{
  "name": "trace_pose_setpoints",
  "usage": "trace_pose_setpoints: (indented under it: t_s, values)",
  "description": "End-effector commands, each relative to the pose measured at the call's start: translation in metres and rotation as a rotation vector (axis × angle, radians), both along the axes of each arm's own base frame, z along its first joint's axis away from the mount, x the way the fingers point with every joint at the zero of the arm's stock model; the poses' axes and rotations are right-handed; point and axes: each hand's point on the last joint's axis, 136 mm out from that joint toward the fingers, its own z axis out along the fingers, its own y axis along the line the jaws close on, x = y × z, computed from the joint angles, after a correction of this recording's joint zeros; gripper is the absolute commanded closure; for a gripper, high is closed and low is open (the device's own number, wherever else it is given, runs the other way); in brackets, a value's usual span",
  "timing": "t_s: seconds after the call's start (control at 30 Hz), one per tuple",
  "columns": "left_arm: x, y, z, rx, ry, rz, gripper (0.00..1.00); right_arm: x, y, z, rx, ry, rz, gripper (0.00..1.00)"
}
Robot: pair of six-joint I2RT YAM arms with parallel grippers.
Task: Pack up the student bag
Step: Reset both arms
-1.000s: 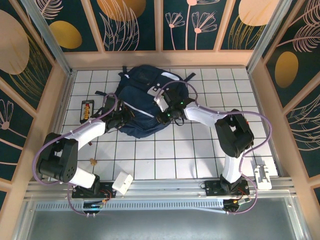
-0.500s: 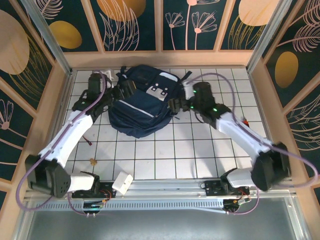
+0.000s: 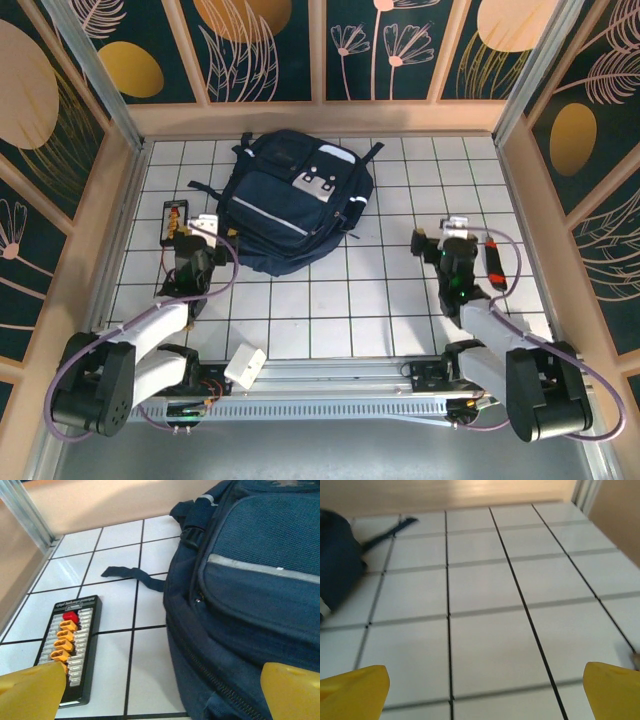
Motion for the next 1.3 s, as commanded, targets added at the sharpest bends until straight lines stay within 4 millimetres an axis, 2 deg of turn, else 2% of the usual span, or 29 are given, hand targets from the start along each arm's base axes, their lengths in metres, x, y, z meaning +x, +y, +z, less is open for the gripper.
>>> trace_pose_setpoints:
  t_s: [0.0, 0.07, 0.17, 0.27, 0.3, 0.33, 0.4, 0.47, 0.67, 0.73, 0.77, 0.8, 0.83, 0.87, 0.93, 1.27]
  values:
    - [0.007, 0.009, 0.047, -0.02, -0.262, 0.008, 0.01, 0.006, -0.005, 0.045, 0.049, -0.274, -0.013, 0.01]
    - [0.004, 0.012, 0.041, -0.031, -0.279, 0.007, 0.01, 0.011, -0.003, 0.041, 0.037, -0.273, 0.003, 0.01]
    - [0.0, 0.013, 0.038, -0.067, -0.315, -0.008, 0.01, 0.021, -0.004, 0.048, 0.047, -0.326, 0.018, 0.01]
    - [0.007, 0.004, 0.038, -0.06, -0.316, -0.066, 0.01, 0.042, -0.001, 0.046, -0.031, -0.304, 0.059, 0.01]
    - [0.008, 0.001, 0.041, -0.07, -0.335, -0.091, 0.01, 0.048, -0.007, 0.046, -0.029, -0.312, 0.03, 0.01]
    - [0.011, -0.001, 0.041, -0.068, -0.34, -0.099, 0.01, 0.054, -0.017, 0.037, 0.002, -0.274, -0.002, 0.01]
    - [0.017, 0.005, 0.035, -0.079, -0.318, -0.07, 0.01, 0.06, -0.029, 0.028, 0.062, -0.254, -0.008, 0.01]
    - [0.019, 0.01, 0.034, -0.095, -0.318, -0.05, 0.01, 0.056, -0.029, 0.021, 0.077, -0.265, 0.008, 0.01]
    - [0.028, 0.02, 0.03, -0.135, -0.293, -0.025, 0.01, 0.054, -0.029, 0.021, 0.076, -0.278, 0.012, 0.01]
    - [0.025, 0.026, 0.02, -0.157, -0.3, -0.023, 0.01, 0.054, -0.03, 0.021, 0.078, -0.279, 0.004, 0.01]
    - [0.025, 0.028, 0.026, -0.17, -0.353, -0.023, 0.01, 0.054, -0.034, 0.021, 0.083, -0.281, -0.02, 0.01]
    - [0.028, 0.033, 0.02, -0.183, -0.307, 0.0, 0.01, 0.053, -0.038, 0.02, 0.087, -0.279, -0.044, 0.01]
    - [0.037, 0.03, 0.012, -0.173, -0.243, -0.015, 0.01, 0.053, -0.039, 0.021, 0.085, -0.28, -0.047, 0.01]
    - [0.038, 0.031, 0.017, -0.186, -0.28, -0.017, 0.01, 0.053, -0.039, 0.021, 0.085, -0.282, -0.048, 0.01]
    - [0.04, 0.033, 0.012, -0.192, -0.247, -0.008, 0.01, 0.054, -0.039, 0.02, 0.081, -0.278, -0.05, 0.01]
    - [0.039, 0.034, 0.015, -0.193, -0.259, -0.01, 0.01, 0.056, -0.032, 0.019, 0.072, -0.268, -0.017, 0.01]
